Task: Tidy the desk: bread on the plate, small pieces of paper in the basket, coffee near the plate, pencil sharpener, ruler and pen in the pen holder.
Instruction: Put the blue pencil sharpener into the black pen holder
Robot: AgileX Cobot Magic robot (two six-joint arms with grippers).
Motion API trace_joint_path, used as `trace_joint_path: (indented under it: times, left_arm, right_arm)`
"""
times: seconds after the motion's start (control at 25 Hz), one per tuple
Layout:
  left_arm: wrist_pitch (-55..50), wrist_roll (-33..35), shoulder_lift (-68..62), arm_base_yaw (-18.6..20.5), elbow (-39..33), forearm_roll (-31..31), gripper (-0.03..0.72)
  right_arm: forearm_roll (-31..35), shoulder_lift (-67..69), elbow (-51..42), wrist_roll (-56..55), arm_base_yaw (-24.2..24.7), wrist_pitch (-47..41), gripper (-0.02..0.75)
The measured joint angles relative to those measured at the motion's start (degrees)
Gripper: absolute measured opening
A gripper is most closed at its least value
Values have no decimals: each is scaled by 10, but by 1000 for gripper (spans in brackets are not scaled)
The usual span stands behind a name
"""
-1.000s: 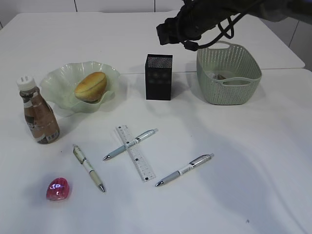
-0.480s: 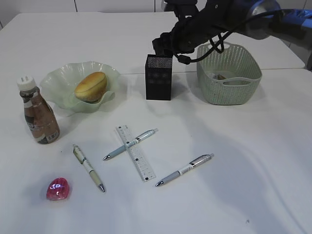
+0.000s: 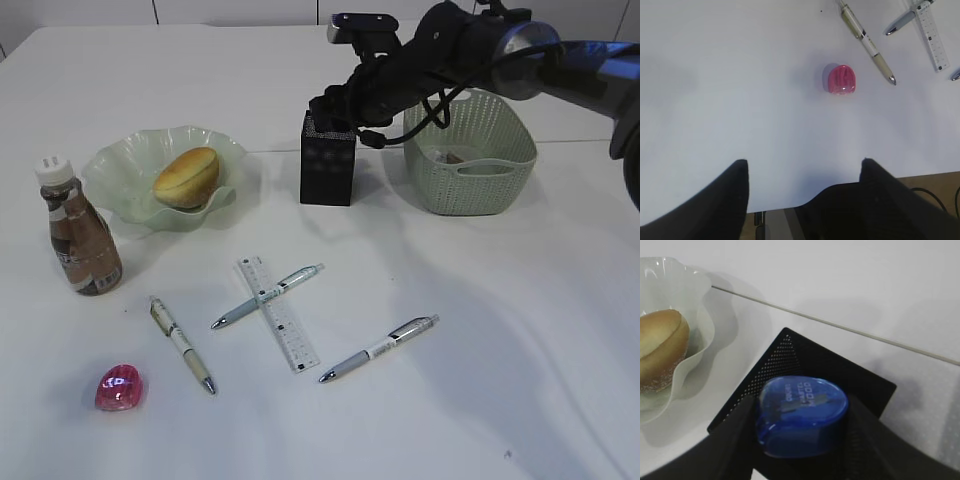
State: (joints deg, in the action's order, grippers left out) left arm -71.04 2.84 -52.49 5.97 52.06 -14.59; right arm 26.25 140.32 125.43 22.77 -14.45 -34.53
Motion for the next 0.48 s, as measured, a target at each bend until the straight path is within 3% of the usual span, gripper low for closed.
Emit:
trace_joint_path:
  times: [0.48]
  left_arm:
    - [0,0,0,0,0,0,489]
  right_arm:
    - [19,4,3,20,-1,4,386]
